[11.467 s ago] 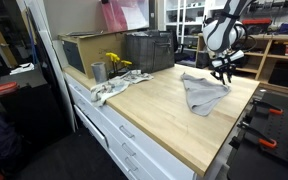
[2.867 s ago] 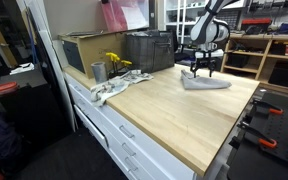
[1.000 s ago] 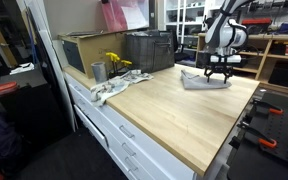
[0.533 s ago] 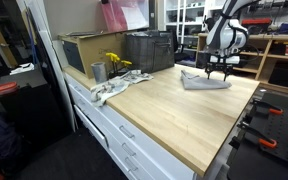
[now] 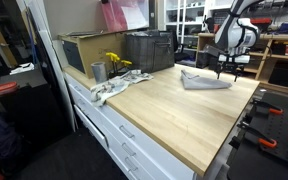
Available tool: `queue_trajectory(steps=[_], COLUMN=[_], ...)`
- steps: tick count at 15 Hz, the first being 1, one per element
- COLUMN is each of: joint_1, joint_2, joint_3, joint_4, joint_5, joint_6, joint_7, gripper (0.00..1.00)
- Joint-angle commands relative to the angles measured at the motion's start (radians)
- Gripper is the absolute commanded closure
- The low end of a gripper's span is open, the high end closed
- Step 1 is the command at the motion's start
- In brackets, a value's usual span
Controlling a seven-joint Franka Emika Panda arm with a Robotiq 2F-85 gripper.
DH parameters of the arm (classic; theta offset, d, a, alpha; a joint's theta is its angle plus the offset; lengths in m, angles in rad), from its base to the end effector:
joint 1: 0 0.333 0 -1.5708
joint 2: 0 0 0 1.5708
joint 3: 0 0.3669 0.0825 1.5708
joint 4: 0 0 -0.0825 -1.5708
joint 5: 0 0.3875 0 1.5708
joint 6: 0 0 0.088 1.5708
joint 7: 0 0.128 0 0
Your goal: Fold the grey towel three times
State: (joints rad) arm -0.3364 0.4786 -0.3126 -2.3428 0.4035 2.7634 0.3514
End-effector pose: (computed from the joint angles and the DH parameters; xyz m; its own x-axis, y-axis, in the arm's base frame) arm 0.4054 -0.3341 0.1592 0.2225 -0.9749 -0.0097 -0.9749 -0.2226 0.0042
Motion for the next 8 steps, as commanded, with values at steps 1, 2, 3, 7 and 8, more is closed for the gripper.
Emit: queue_trajectory(steps=[1, 2, 3, 7, 8], joint_1=[-0.049, -0.066, -0.088, -0.191, -0.21], joint_2=[-0.026, -0.02, -0.013, 0.014, 0.024], joint_3=[0.014, 0.031, 0.056, 0.176, 0.198], joint_4=[-0.016, -0.013, -0.009, 0.015, 0.023], joint_5=[0.035, 0.058, 0.088, 0.275, 0.33], joint_6=[-0.032, -0.039, -0.053, -0.07, -0.068], joint_7=[-0.008, -0.016, -0.029, -0.139, -0.181], gripper=[0.0, 0.0, 0.0, 0.0, 0.0])
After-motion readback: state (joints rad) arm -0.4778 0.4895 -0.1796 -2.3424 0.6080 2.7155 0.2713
